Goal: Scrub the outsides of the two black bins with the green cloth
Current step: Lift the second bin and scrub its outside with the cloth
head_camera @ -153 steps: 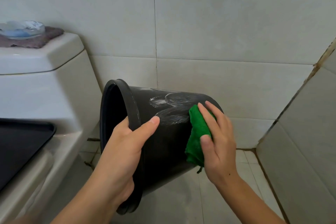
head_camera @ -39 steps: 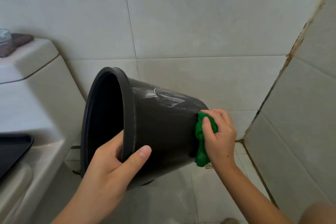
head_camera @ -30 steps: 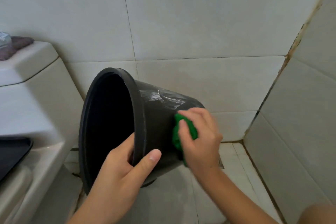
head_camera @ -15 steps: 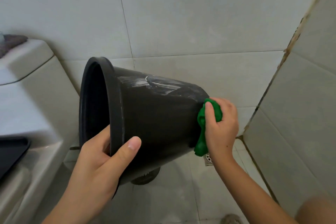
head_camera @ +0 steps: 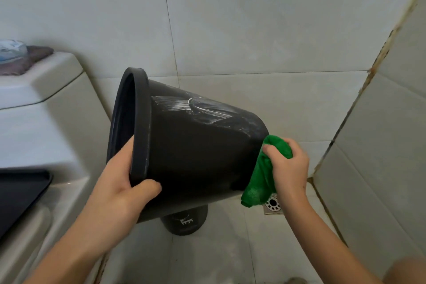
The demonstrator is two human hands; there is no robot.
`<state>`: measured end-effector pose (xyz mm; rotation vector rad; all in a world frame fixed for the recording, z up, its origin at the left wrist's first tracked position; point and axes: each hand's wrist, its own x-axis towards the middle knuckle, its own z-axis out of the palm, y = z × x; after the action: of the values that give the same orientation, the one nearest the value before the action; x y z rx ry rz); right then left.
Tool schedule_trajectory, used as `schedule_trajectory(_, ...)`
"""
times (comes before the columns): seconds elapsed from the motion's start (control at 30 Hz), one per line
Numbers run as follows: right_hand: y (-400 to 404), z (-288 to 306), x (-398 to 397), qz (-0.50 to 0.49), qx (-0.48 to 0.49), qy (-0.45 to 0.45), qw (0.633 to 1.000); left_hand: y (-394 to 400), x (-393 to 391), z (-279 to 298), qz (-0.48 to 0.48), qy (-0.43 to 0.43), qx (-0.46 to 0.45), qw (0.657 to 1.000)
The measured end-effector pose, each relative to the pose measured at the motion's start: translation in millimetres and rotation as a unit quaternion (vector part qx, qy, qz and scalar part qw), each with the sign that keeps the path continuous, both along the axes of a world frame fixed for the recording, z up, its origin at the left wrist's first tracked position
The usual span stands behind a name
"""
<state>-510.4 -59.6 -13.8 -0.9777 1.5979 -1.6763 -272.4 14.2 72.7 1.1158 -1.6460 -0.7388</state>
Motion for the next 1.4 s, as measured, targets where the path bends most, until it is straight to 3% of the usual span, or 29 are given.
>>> schedule_trajectory(0.07, 0.8, 2.9, 1.8, 0.015, 0.003, 0.003, 1.0, -5.7, 9.7, 2.1, -0.004, 0.02, 0.052, 0.998)
schedule_trajectory(0.17, -1.2, 6.2, 0.2, 0.04, 0.017, 0.003, 0.999, -11.5, 14.5, 2.7, -0.012, 0.022, 0.052, 0.998)
schedule_trajectory(0.33, -3.7, 9.8, -4.8, 0.016, 0.004, -0.031, 0.999, -11.2, 19.8, 7.8, -0.128, -0.104, 0.075, 0.983)
schedule_trajectory(0.37, -3.4, 8.9, -4.4, 0.009, -0.003, -0.027, 1.0, -11.8, 19.4, 6.6, -0.13, -0.097, 0.086, 0.983)
schedule_trajectory(0.5, 0.0, -1.3, 3.5, 0.006, 0.008, -0.003, 1.0, -18.0, 15.0, -1.6, 0.016, 0.006, 0.044, 0.999)
schedule_trajectory(0.63, 4.5, -10.9, 7.4, 0.004, 0.048, -0.051, 0.998, -22.5, 18.2, -5.5, -0.017, 0.083, 0.08, 0.993)
schedule_trajectory(0.8, 4.9, 2.7, 5.9, -0.001, -0.027, -0.042, 0.999, -18.9, 32.0, 8.1, -0.039, 0.195, 0.145, 0.969)
schedule_trajectory(1.07, 6.8, -9.8, 10.8, -0.031, -0.004, -0.021, 0.999, -23.0, 13.2, -6.2, -0.031, 0.25, 0.244, 0.936)
schedule_trajectory(1.17, 6.2, -11.3, 12.8, -0.032, 0.001, -0.01, 0.999, -21.1, 14.3, -8.0, -0.032, 0.241, 0.229, 0.943)
schedule_trajectory(1.4, 11.9, -0.4, 28.0, -0.066, -0.086, 0.142, 0.984, -13.6, 6.8, -7.2, -0.038, 0.263, 0.19, 0.945)
